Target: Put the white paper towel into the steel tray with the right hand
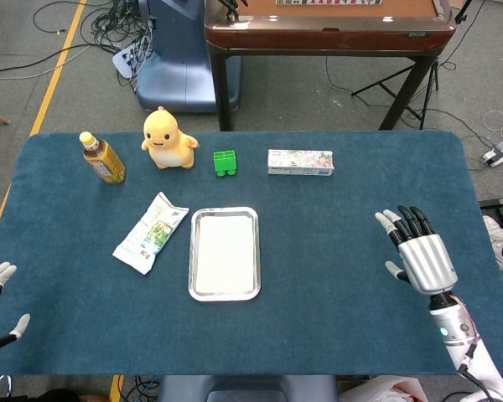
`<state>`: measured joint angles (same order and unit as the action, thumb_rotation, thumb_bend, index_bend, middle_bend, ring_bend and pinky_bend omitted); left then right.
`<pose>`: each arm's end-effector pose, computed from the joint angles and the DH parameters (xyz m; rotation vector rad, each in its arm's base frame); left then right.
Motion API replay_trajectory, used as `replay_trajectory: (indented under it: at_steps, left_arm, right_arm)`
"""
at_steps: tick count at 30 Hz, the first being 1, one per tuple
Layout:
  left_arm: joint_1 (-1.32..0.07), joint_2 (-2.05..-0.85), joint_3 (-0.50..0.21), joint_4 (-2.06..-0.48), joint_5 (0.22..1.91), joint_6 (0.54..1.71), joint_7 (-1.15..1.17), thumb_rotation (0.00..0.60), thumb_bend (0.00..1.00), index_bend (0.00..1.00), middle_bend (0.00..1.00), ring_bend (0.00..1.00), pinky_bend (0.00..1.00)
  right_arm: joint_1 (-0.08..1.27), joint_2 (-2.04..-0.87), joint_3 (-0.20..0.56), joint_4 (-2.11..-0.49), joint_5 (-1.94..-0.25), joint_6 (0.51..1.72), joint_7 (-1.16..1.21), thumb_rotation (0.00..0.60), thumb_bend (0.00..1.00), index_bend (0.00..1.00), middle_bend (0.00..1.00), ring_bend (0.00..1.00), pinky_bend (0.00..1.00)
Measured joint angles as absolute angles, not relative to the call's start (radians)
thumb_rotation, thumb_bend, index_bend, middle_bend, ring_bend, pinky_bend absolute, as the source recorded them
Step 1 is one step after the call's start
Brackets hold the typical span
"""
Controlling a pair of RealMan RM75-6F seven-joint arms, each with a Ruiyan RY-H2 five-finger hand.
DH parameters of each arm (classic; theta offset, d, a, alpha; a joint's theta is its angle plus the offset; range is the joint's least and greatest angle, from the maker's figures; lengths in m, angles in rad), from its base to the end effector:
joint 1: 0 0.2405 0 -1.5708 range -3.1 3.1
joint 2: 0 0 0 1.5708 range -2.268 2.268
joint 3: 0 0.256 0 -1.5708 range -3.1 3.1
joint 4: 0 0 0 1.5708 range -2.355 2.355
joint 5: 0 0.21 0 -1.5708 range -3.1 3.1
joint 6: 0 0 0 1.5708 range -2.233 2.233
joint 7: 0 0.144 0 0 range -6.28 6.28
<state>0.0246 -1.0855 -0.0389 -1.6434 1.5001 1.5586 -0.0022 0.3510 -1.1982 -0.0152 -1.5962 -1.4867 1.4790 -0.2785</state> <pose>-0.3216 0.1439 0.1751 -1.2887 -0.9196 -0.8622 -0.2586 -0.2432 0.1259 1.6140 -0.5974 0.8906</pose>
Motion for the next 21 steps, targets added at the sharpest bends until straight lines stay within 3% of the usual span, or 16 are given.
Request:
replay_trajectory:
  at_steps: [21]
  left_arm:
    - [-0.001, -1.106, -0.042, -1.632, 1.513, 1.548, -0.007, 0.6, 0.25, 0.13, 0.12, 0.15, 0.06]
  right_arm:
    - [0.222, -1.154, -0.009, -1.664, -1.471, 1.519, -0.301, 0.6, 0.07, 0.16, 0.2, 0.09, 0.15]
